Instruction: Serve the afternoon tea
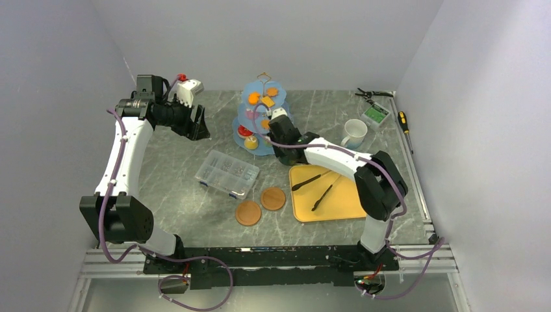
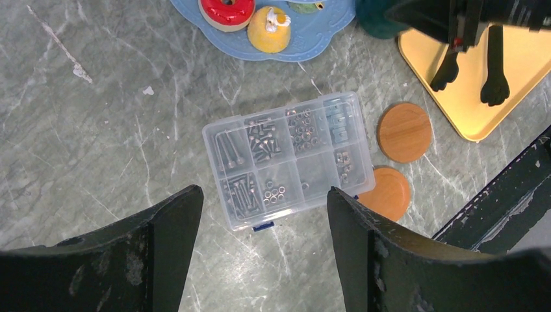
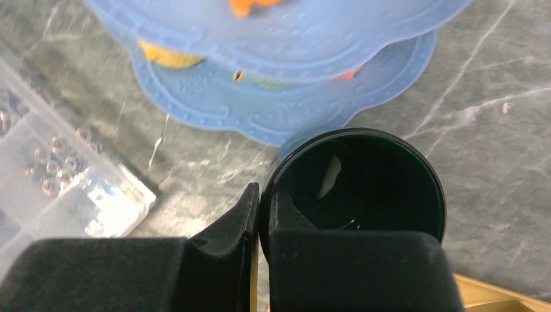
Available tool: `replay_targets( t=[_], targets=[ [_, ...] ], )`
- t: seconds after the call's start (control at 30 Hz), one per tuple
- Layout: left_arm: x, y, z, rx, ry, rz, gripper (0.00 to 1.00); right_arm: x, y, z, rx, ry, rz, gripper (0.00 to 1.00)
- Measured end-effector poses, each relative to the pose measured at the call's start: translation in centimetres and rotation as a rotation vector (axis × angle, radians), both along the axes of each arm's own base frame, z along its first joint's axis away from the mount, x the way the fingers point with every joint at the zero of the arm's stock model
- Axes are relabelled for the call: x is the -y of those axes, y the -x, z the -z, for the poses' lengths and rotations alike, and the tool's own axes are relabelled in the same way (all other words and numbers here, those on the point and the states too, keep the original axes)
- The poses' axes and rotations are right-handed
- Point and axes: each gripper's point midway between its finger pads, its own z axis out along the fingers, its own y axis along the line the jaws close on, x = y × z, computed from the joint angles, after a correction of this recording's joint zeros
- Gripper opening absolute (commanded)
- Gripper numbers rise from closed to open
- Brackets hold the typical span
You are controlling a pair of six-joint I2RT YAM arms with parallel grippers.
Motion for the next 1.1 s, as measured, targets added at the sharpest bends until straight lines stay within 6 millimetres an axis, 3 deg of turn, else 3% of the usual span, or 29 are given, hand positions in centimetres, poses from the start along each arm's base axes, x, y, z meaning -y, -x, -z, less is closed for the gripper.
replay_targets(
  t=[0.27,0.47,0.73,0.9,1.0,1.1],
  targets=[
    [0.0,0.2,-0.1,0.001,-0.003,0.002,0.75,-1.8,3.5,0.9,-0.013,-0.004,-0.108,0.00],
    [0.0,0.3,-0.1,0.000,-0.001,0.003,0.75,-3.3,4.4,0.8,-0.021,-0.038,-0.148,0.00],
    [0.0,0.4,0.0,-0.006,-0.001,0.003,0.75,-6.8,7.0,1.2,-0.037,-0.071,-0.262,0.00],
    [0.0,0.6,0.7,-0.025,0.000,0.004,0.75,-6.9,7.2,2.1,-0.048,-0.048,-0.271,0.01],
    [0.3,0.8,1.2,-0.038,0.000,0.010,0.75,-6.8,7.2,2.1,-0.048,-0.042,-0.266,0.41],
    [1.6,1.4,2.1,-0.062,0.001,0.044,0.74,-6.7,7.3,2.1,-0.052,-0.034,-0.270,0.64]
  ],
)
